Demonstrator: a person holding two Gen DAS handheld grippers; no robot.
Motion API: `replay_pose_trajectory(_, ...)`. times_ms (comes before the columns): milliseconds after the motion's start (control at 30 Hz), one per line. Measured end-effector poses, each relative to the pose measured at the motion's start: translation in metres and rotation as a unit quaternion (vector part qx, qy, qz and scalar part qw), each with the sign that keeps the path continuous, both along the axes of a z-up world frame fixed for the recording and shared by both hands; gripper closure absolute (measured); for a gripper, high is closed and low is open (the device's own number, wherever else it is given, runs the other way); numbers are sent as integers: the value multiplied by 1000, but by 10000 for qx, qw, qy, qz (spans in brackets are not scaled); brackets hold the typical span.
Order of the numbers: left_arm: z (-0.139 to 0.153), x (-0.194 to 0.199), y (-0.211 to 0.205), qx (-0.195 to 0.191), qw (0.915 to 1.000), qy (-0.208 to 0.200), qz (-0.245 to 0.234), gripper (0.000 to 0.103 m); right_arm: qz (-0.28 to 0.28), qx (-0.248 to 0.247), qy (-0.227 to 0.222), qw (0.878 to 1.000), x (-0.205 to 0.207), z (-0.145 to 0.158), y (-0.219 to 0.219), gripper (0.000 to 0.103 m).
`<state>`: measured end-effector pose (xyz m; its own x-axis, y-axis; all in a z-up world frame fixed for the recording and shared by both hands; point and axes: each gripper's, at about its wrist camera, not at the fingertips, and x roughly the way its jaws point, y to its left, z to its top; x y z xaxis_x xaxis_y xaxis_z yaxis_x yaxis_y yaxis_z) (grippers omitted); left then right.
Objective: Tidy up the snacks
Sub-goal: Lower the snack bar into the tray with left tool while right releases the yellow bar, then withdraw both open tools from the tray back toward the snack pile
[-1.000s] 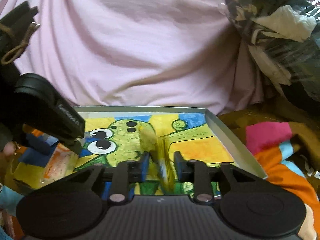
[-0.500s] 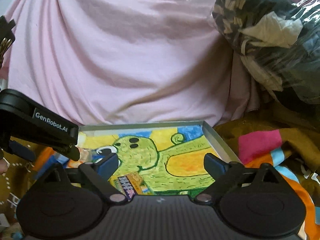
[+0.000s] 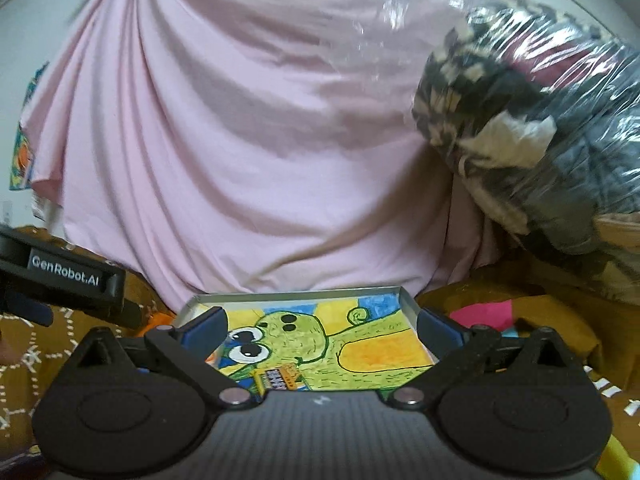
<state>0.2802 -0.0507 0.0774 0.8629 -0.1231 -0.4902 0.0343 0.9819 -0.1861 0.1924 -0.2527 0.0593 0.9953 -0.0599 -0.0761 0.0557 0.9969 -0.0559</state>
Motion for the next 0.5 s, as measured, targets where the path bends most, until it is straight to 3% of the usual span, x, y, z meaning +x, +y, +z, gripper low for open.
replay_pose_trajectory(300,-7,-81,8,9,9995,-315,-35,1,39,-8,-94,9999,-68,1,2,0)
replay_pose_trajectory(500,-16,-130,13,2,9991,-389,189,1,81,61,-38,9999,-108,-1,1,0)
